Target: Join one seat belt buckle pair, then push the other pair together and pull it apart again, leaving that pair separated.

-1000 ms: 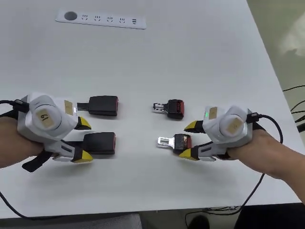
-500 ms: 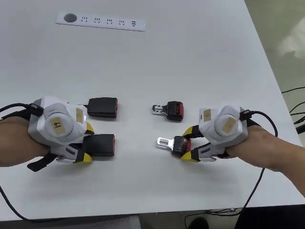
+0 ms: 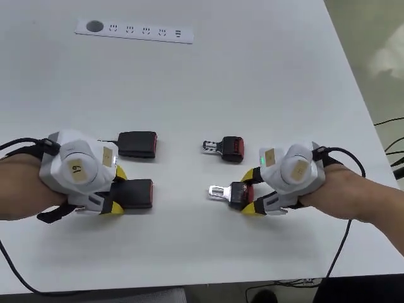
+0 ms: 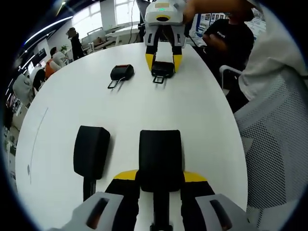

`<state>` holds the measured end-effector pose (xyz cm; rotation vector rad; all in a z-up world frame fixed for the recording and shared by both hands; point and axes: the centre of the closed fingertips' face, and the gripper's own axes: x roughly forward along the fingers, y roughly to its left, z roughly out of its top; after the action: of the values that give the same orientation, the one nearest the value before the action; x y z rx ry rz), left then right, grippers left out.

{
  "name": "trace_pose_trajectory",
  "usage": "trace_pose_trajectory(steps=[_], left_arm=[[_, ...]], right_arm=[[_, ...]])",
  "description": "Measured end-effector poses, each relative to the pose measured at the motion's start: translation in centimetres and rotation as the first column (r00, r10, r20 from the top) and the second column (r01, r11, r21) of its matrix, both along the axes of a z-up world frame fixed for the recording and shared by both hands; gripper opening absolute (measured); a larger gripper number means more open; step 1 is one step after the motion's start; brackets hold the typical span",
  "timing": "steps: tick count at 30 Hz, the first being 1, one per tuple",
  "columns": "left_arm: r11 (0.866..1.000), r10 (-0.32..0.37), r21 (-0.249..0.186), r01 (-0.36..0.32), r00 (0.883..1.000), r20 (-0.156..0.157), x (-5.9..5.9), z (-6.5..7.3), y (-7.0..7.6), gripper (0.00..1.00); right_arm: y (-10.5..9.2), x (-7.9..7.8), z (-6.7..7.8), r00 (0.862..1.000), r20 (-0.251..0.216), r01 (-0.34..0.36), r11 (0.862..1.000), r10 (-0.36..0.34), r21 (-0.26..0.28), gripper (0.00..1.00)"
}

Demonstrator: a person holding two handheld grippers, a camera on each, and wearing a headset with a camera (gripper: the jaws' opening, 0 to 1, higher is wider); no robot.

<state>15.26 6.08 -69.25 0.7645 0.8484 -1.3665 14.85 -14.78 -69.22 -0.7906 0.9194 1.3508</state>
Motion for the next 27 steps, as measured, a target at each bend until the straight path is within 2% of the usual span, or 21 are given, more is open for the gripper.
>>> trace_pose_trajectory(steps=[5, 9, 19, 27], left_arm=[[1.000, -0.012, 0.004, 0.012, 1.000, -0.002, 0.14, -0.22, 0.28, 0.34], [0.999, -0.031, 0.018, 0.031, 1.000, -0.003, 0.00, -0.13, 0.16, 0.33], [0.999, -0.030, 0.033, 0.030, 1.000, -0.005, -0.01, -0.08, 0.11, 0.33], [0.999, -0.031, 0.032, 0.031, 0.999, -0.006, -0.11, 0.09, -0.08, 0.33]], right_arm=[[0.15, -0.08, -0.06, 0.999, 0.018, -0.049, 0.999, 0.049, -0.012, 0.33], [0.06, 0.06, -0.09, 0.998, 0.015, -0.061, 0.998, 0.061, -0.018, 0.33], [-0.03, 0.27, -0.22, 0.999, 0.003, -0.046, 0.999, 0.047, -0.017, 0.33], [0.25, 0.21, -0.29, 0.998, 0.009, -0.066, 0.998, 0.066, -0.014, 0.33]])
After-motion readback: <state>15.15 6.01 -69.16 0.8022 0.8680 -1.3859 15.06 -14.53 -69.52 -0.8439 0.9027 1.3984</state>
